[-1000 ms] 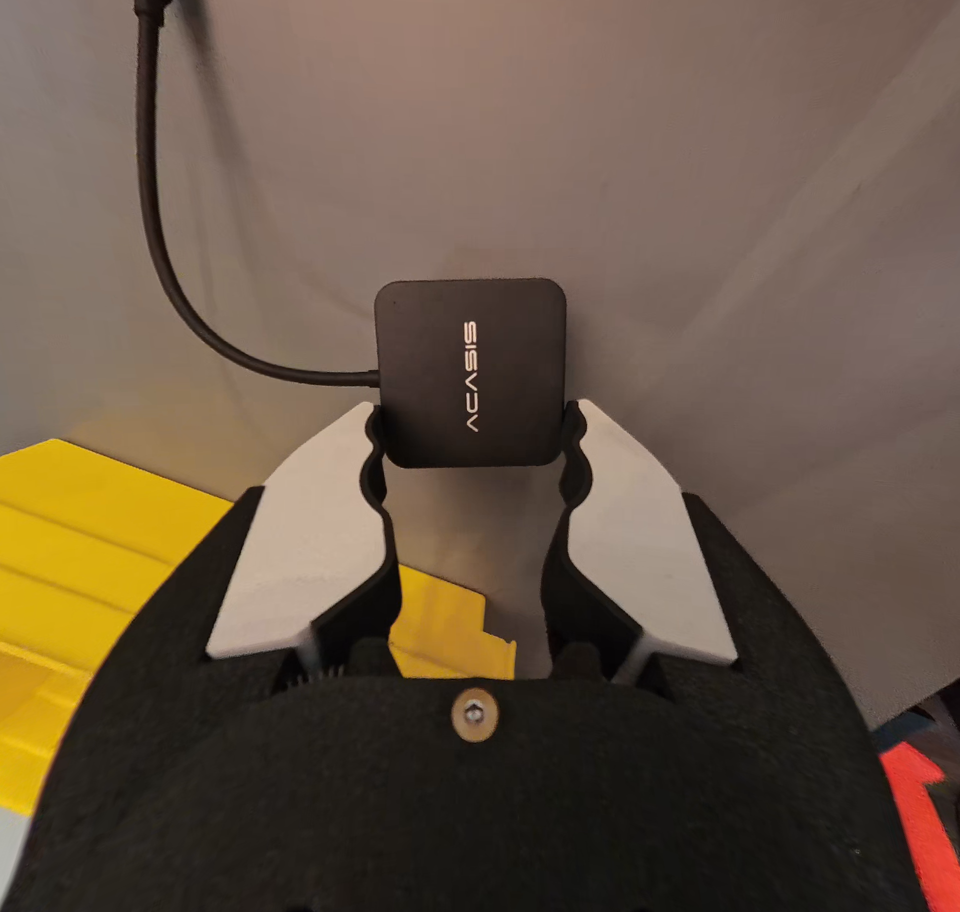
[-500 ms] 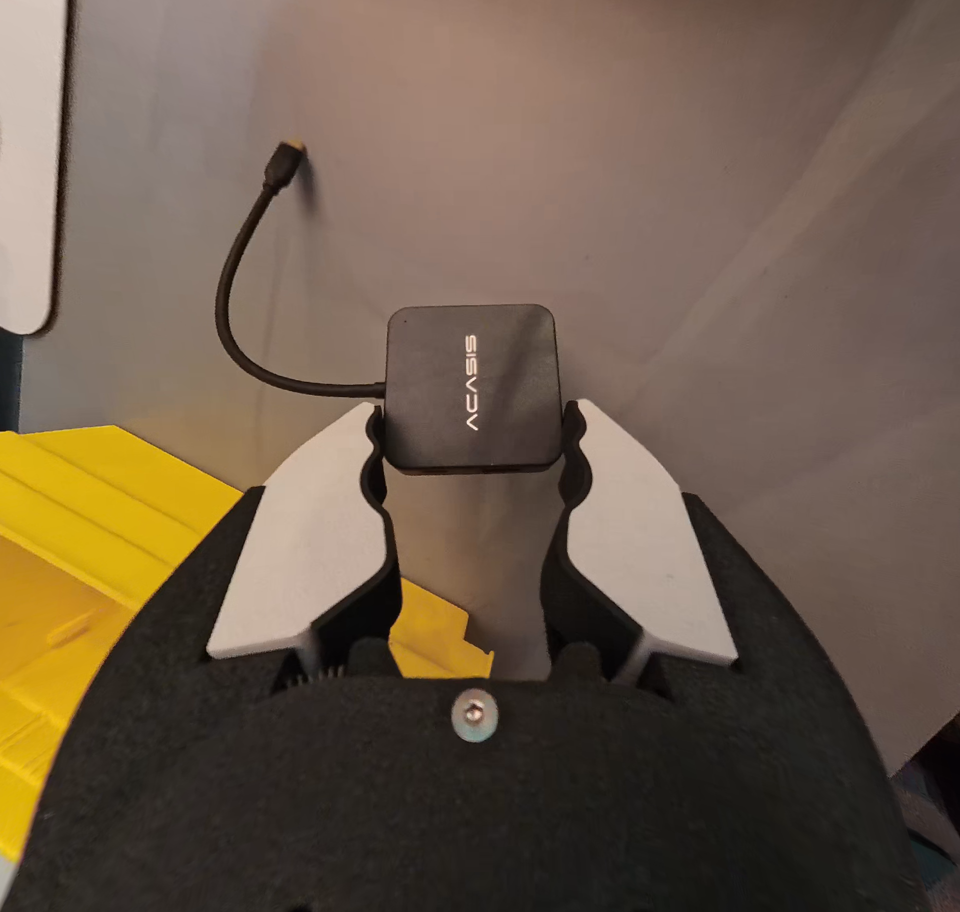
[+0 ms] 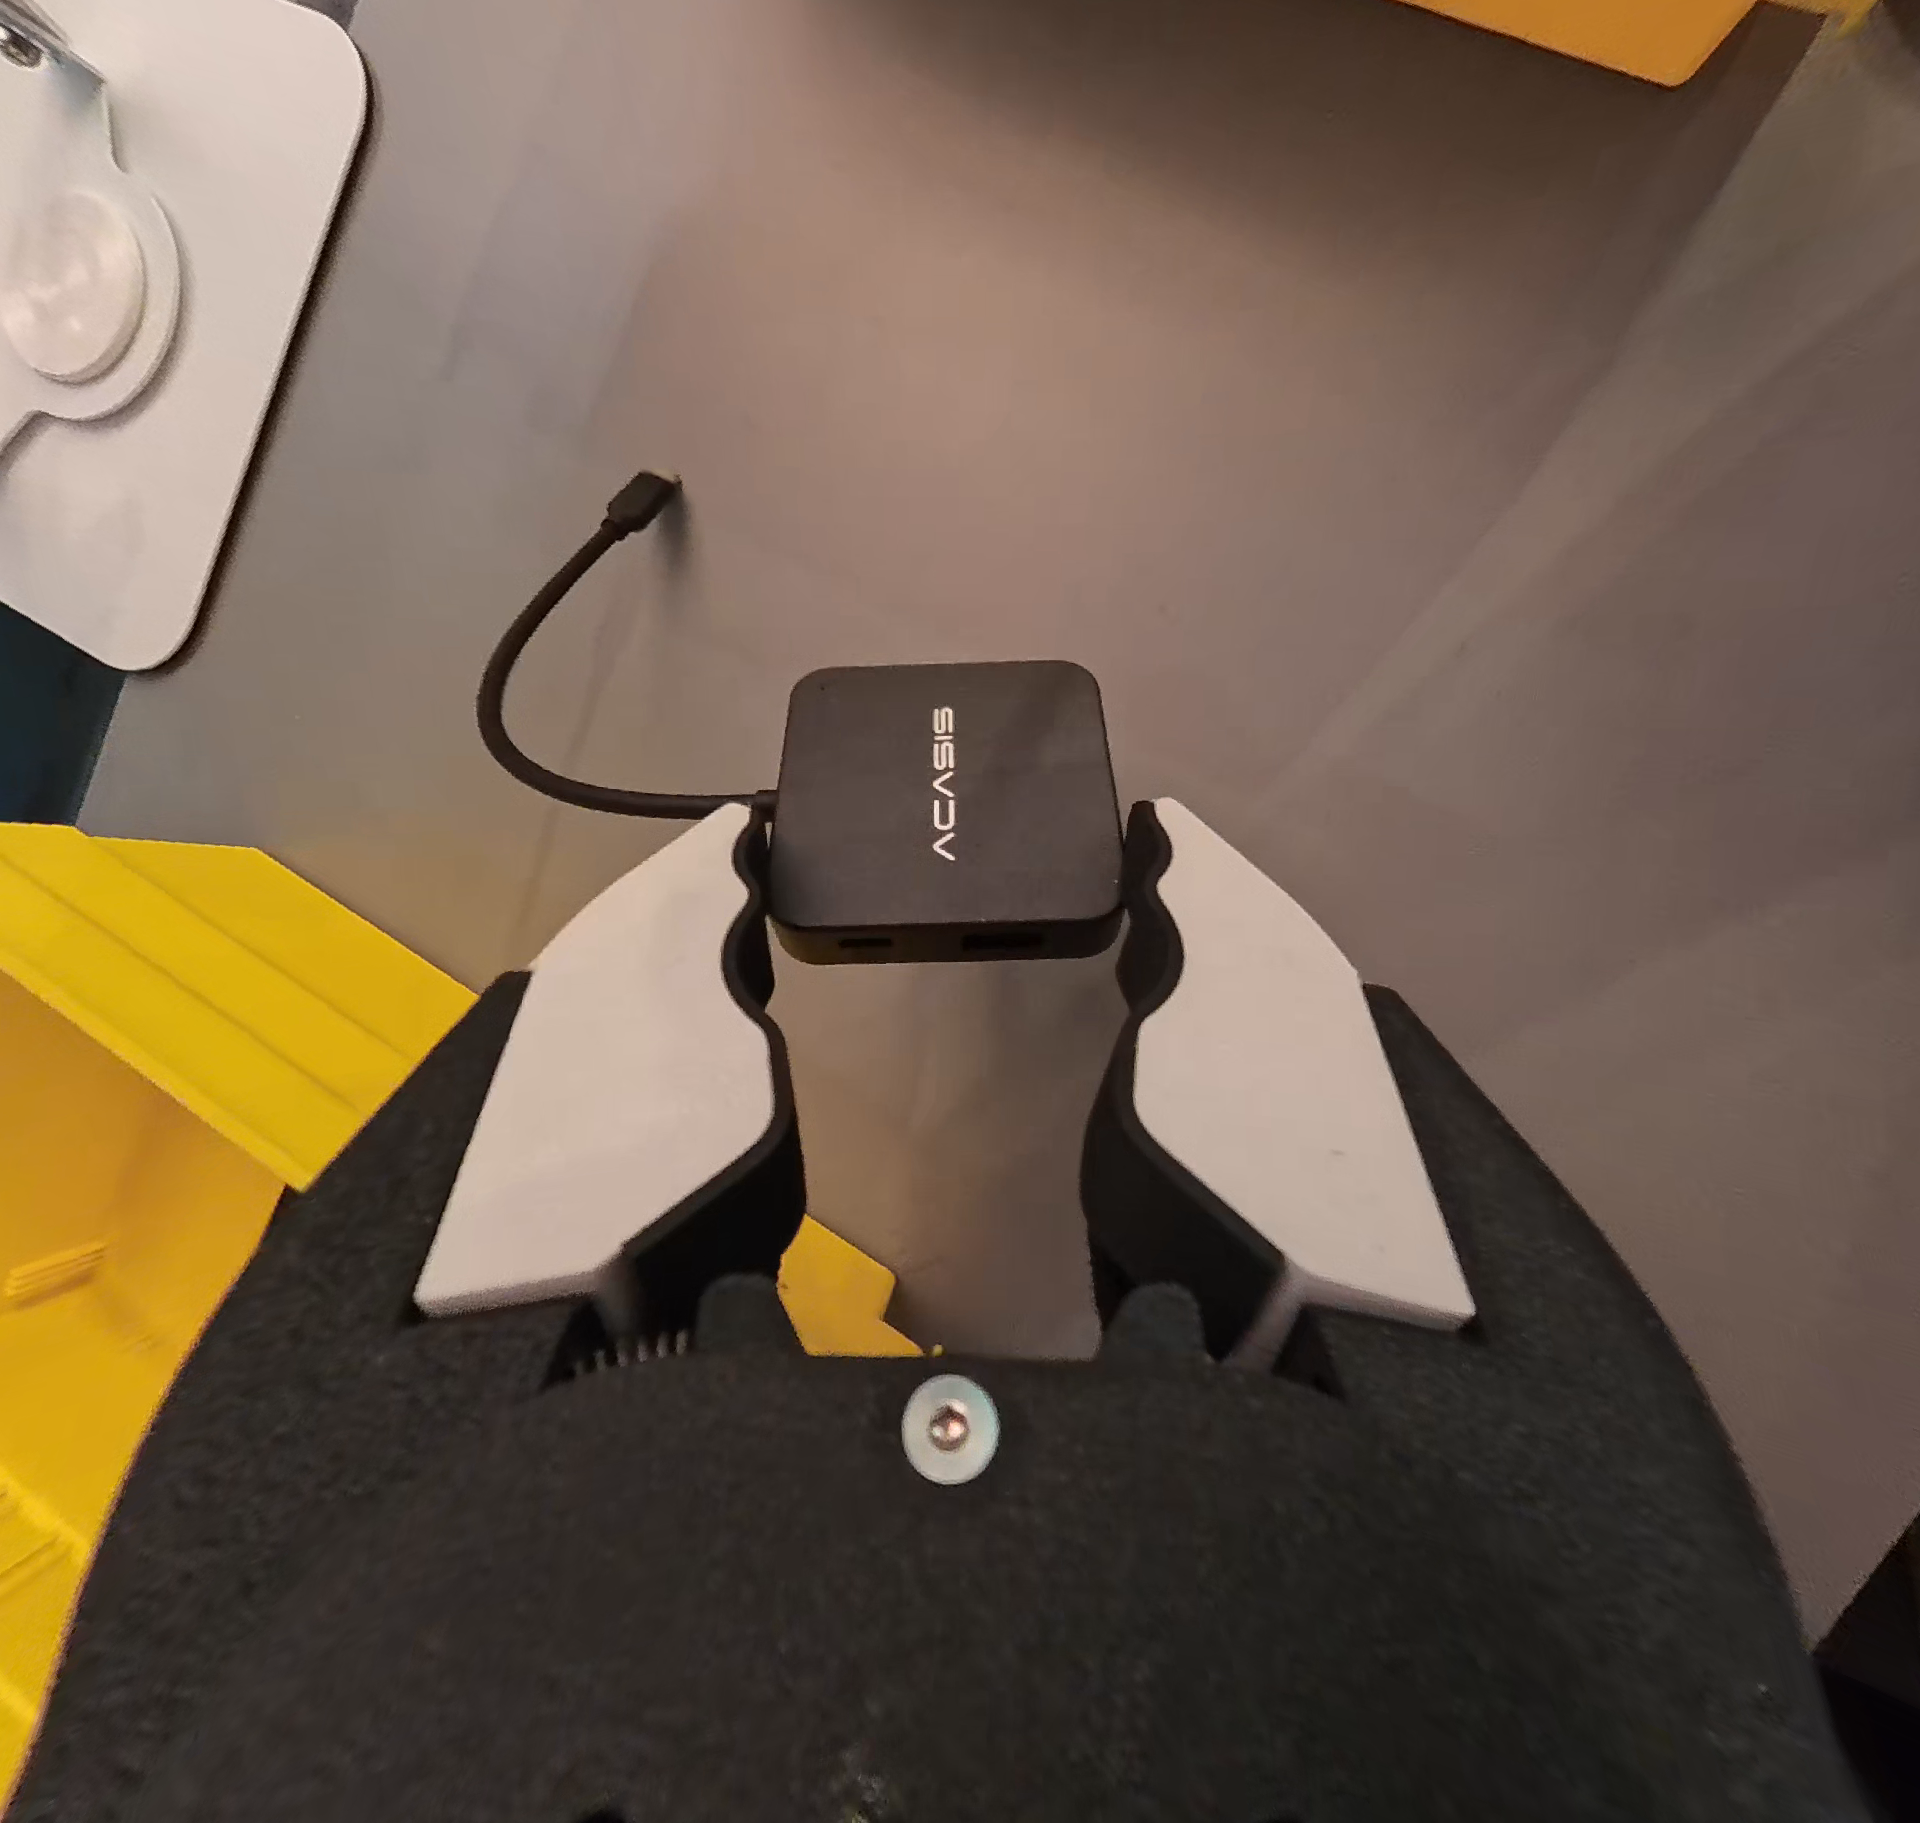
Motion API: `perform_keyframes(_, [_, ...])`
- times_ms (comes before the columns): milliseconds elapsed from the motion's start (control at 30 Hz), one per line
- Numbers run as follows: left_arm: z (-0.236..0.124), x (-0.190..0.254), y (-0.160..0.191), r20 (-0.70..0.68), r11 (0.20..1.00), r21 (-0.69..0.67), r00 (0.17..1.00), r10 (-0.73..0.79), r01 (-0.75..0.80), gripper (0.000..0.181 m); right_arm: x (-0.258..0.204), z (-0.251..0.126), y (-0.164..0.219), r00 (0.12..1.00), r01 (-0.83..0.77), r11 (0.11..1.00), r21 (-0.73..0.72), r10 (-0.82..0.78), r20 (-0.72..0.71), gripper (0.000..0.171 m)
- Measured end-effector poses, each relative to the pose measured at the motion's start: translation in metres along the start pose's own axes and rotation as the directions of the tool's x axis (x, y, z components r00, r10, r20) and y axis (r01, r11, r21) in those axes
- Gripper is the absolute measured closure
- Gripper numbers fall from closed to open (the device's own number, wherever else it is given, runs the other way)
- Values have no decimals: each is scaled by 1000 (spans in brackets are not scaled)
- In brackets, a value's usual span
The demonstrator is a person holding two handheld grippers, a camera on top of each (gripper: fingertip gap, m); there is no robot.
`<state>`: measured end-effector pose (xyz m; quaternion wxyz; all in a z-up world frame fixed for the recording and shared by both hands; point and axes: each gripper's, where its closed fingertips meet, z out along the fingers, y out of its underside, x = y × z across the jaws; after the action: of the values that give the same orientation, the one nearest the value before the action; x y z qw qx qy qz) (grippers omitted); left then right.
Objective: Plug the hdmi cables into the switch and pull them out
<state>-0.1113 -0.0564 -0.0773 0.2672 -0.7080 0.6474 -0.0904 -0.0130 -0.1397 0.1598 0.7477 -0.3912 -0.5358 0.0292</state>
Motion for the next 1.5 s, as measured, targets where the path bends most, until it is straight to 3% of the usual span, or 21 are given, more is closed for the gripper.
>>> perform_keyframes(233, [6,7,9,-36,999,-36,999,-40,39,116,0,0,0,1000,2,1000,-3,-2,3,146])
perform_keyframes(567, [40,55,38,-200,989,-74,970,-140,128,116,-2,-1,-2,1000,7,1000,-1,-7,10,146])
perform_keyframes(800, [48,67,46,-251,991,-50,959,-134,125,116,-3,0,-1,1000,7,1000,-4,-7,17,146])
perform_keyframes(1067, [51,68,27,-247,998,-34,967,-59,52,112,-6,3,2,1000,8,1000,-13,-8,28,146])
perform_keyframes(1233, [68,64,31,-214,992,-121,975,-59,34,97,-5,1,1,1000,6,1000,-8,-5,27,146])
perform_keyframes(1367, [68,62,31,-209,989,-147,976,-60,29,102,-3,-1,0,1000,5,1000,-4,-4,20,146])
perform_keyframes(1500, [69,66,30,-214,985,-171,976,-48,11,93,-2,-1,1,1000,3,1000,-4,-3,18,146])
